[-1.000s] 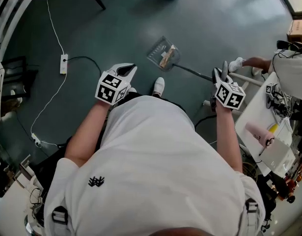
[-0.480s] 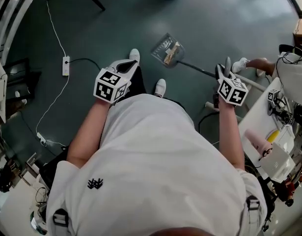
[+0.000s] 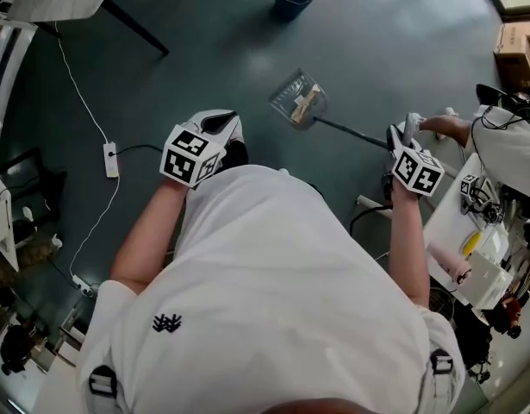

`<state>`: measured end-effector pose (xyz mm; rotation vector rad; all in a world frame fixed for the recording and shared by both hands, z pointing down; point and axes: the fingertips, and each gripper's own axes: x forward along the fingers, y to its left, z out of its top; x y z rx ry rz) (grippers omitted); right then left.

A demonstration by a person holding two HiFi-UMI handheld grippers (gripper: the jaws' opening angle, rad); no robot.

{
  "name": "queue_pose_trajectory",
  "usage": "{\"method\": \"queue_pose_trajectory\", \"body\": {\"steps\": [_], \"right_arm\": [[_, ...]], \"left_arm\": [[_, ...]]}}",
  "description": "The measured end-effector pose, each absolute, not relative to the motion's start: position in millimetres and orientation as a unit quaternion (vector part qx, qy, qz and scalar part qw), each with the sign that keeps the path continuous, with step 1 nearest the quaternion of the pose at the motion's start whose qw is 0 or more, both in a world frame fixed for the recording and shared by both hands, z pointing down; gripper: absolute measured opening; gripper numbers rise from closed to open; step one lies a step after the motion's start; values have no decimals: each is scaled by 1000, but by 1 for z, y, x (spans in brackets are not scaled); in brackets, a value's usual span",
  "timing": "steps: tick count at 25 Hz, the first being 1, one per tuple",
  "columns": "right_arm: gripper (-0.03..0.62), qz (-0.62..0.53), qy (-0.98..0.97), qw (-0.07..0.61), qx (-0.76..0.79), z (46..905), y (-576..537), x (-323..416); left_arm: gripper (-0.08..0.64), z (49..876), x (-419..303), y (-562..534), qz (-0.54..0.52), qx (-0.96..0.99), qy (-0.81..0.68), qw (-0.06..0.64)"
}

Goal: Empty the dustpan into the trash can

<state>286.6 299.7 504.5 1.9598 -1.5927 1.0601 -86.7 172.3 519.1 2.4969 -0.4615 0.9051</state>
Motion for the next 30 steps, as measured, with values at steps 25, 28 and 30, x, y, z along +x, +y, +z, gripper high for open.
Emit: {"method": "queue_pose_trajectory", "body": {"steps": [25, 28, 30], "right_arm": [[4, 320, -542, 163, 760, 400, 8, 458], [3, 314, -557, 175, 749, 401, -40, 481], [3, 311, -567, 188, 739, 405, -68, 492]], "left_arm": [[60, 503, -20, -88, 306, 902, -187, 241], [60, 500, 3, -116, 300, 900, -202, 244], [60, 499, 17, -127, 299, 898, -208, 247]]}}
